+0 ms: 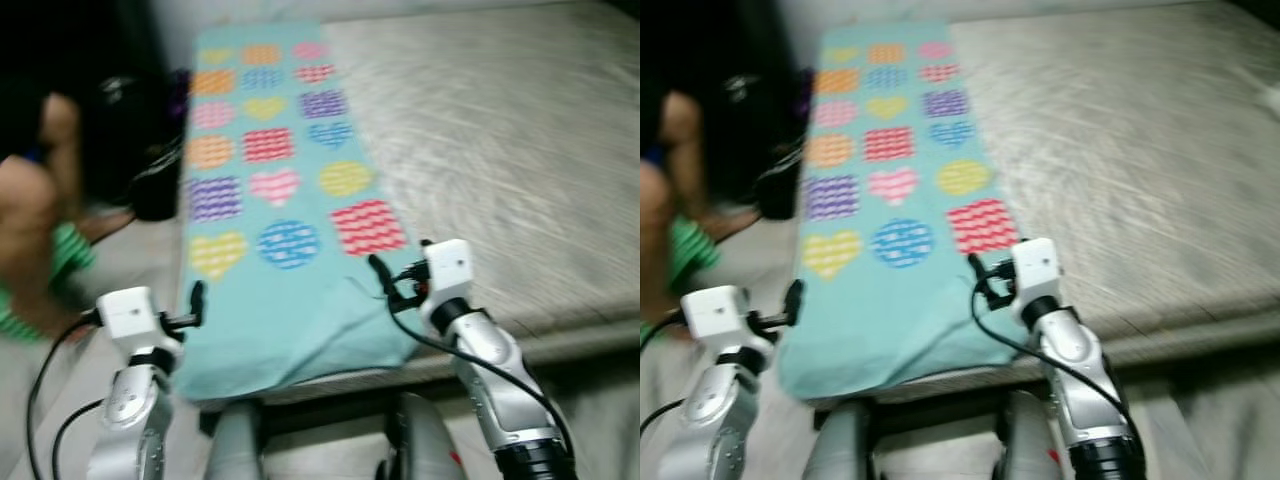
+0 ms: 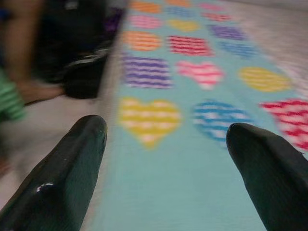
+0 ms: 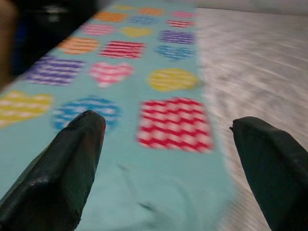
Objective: Clean up the room
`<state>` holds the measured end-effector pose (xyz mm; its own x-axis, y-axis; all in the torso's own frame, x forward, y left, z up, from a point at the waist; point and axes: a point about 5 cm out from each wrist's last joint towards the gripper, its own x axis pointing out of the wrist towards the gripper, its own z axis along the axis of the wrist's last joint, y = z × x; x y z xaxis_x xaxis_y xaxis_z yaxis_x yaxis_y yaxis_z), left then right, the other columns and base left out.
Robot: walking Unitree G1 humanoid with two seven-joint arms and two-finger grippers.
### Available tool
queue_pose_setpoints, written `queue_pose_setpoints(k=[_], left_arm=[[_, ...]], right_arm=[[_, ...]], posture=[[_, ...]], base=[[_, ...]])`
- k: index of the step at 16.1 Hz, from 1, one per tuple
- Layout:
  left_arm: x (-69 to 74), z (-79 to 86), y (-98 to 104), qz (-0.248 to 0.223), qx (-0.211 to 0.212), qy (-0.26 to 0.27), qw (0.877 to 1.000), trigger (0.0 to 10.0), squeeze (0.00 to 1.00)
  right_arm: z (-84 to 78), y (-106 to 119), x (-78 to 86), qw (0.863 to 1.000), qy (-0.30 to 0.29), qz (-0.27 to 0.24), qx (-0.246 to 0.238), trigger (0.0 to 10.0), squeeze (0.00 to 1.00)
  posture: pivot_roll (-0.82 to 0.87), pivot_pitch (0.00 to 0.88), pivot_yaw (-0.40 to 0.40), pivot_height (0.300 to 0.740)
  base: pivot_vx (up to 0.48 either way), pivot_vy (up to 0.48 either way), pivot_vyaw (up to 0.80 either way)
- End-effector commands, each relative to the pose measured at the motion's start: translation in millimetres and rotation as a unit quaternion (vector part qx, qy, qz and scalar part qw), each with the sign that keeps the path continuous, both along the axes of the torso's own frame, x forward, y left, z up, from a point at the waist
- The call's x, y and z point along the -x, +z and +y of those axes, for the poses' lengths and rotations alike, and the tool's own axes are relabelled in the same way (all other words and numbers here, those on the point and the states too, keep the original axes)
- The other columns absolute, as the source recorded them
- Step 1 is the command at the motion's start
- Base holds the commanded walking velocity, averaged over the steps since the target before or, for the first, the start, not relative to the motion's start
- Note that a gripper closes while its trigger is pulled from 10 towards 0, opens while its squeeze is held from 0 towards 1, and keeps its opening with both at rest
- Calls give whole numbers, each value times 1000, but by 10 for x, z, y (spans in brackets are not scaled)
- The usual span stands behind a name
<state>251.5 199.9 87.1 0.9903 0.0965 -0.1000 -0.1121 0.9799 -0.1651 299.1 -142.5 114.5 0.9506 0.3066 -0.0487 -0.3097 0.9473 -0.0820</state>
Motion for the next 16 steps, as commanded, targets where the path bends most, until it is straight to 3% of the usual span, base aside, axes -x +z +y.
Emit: queue_pose_setpoints(k=[1, 6, 9, 13, 16], left_arm=[[-5, 22, 28, 0, -2, 6, 1000, 10000, 0], [5, 29, 9, 5, 5, 11, 1000, 10000, 0], [10, 33, 10, 7, 6, 12, 1000, 10000, 0], [1, 34, 14, 8, 3, 12, 1000, 10000, 0], [-31, 30, -1, 20, 8, 7, 1000, 10000, 0]], right_arm=[[6, -34, 18, 1000, 3, 7, 3, 10000, 0], [25, -25, 24, 1000, 7, 6, -7, 10000, 0], [44, -36, 43, 1000, 14, 9, -12, 10000, 0], [54, -52, 43, 1000, 21, 15, -8, 10000, 0], [56, -195, 53, 994, 60, 52, 75, 10000, 0]], posture=[[-141, 120, 25, 590], [-140, 126, 23, 590], [-140, 130, 24, 555], [-141, 135, 27, 550], [-140, 149, 29, 550]], base=[[0, 0, 0], [0, 0, 0], [0, 0, 0], [0, 0, 0], [0, 0, 0]])
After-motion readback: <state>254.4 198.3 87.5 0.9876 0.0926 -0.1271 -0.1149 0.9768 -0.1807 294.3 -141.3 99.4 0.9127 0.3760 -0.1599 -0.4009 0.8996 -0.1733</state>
